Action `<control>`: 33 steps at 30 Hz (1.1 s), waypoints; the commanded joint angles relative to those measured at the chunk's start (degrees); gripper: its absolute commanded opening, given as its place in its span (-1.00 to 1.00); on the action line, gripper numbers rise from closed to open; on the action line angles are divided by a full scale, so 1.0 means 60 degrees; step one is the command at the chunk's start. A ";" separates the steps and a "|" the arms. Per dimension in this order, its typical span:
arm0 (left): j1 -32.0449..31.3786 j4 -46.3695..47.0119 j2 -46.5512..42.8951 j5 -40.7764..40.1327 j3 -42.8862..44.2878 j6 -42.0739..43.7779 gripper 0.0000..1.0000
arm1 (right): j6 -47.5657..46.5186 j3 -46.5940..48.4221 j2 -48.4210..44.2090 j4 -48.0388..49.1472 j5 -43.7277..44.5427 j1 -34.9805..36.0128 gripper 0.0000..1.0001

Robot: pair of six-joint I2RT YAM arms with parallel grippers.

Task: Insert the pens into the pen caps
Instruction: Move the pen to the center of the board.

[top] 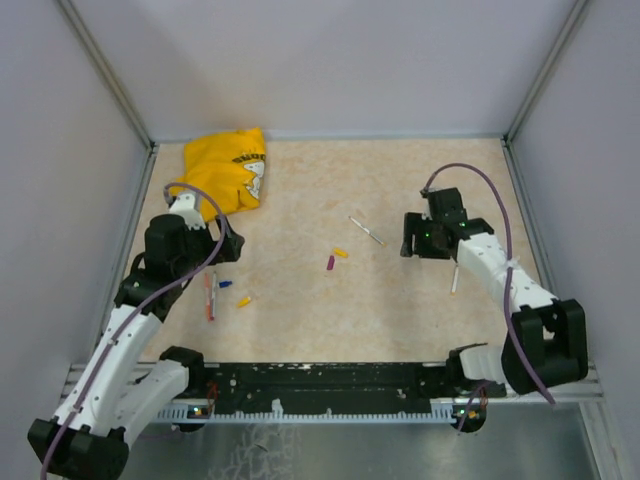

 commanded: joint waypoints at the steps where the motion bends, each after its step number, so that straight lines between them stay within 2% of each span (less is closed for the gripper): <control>1: 0.0075 0.0413 -0.0177 0.0781 -0.0051 0.0312 0.99 | -0.0436 0.0872 0.0938 0.0682 -0.1129 0.0067 0.26; 8: 0.0080 0.0447 -0.0080 0.0909 -0.0062 0.0383 0.99 | -0.0916 0.1803 0.2582 0.1185 -0.1420 0.0392 0.13; 20: 0.0080 0.0558 -0.0142 0.0973 -0.0156 0.0490 0.99 | -0.1788 0.3801 0.5225 0.0881 -0.0577 0.1215 0.06; 33: 0.0080 0.0543 -0.0145 0.0934 -0.0126 0.0494 0.99 | -0.2035 0.4783 0.6555 0.0333 0.0220 0.1718 -0.19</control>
